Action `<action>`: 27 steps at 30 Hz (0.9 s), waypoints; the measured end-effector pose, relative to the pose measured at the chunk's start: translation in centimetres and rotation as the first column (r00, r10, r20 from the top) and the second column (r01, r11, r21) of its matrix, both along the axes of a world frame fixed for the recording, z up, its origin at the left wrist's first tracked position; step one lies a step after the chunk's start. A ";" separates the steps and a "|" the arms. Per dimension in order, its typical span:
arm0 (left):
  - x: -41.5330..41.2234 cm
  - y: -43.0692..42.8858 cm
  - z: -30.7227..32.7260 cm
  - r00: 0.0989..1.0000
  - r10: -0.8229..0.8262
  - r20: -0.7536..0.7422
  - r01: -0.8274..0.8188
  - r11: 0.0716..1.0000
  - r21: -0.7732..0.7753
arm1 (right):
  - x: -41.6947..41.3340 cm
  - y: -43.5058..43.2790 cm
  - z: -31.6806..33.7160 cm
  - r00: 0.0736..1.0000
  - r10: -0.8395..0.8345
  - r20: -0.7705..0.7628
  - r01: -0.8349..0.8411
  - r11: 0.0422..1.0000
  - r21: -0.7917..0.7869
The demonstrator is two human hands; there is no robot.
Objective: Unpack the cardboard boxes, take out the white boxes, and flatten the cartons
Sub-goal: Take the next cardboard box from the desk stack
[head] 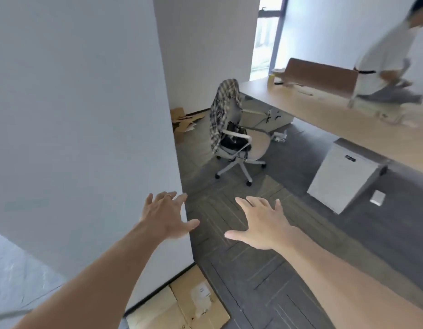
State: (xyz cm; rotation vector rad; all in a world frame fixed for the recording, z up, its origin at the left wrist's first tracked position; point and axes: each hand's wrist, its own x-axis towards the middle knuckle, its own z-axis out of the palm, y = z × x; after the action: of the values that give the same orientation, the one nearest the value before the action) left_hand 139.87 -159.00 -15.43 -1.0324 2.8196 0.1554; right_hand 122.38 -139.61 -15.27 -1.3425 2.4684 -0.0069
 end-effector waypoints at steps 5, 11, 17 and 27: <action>-6.6 7.9 2.0 0.967 -0.254 0.025 0.253 0.967 0.016 | -1.0 11.9 1.1 0.966 -0.259 0.020 0.258 0.966 0.030; -14.7 21.4 3.1 0.861 -0.506 0.051 0.506 0.862 0.012 | -3.7 28.3 2.4 0.846 -0.532 0.017 0.532 0.846 0.038; -21.9 36.6 2.9 0.756 -0.649 0.080 0.651 0.759 -0.002 | -6.0 44.6 1.1 0.732 -0.681 0.031 0.677 0.732 0.078; -33.1 64.0 3.1 0.572 -0.820 0.019 0.819 0.573 0.034 | -10.5 71.8 1.2 0.549 -0.836 0.001 0.830 0.545 0.117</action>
State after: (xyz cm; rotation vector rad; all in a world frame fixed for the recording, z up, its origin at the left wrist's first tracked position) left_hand 106.80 -95.01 -12.37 0.3797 2.9113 0.0562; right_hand 111.84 -67.80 -14.12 0.0145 2.7509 -0.1385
